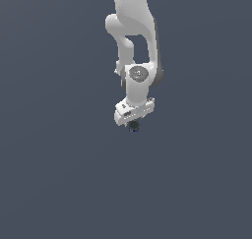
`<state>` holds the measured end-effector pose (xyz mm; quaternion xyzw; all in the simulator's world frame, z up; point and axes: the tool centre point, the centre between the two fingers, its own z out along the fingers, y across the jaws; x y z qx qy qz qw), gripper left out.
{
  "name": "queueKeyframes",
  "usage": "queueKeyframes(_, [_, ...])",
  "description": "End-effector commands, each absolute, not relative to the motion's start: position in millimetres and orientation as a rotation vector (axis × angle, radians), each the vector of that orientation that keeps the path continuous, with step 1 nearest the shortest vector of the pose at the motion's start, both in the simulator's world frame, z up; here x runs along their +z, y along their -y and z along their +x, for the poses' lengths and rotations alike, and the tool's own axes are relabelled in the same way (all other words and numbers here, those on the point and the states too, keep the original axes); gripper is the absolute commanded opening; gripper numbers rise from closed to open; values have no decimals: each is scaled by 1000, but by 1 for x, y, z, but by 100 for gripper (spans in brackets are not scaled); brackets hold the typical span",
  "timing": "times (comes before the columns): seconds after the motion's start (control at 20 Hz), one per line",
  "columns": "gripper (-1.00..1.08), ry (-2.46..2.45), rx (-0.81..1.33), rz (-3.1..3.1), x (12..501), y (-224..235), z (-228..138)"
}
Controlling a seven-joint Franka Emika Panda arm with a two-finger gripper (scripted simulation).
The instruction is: Pick up the object and move it to a goal position.
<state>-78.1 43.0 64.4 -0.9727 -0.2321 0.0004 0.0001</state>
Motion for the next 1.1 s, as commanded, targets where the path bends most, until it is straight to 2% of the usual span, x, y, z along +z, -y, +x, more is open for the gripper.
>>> queueKeyframes(0.0, [100,729,0,-3056,64,-43,-78])
queueKeyframes(0.85, [100,738,0,-3054,14,-43,-80])
queueKeyframes(0.9, [-100,738,0,-3054,14,-43,-80])
queueKeyframes(1.05, [-100,738,0,-3054,14,-43,-80])
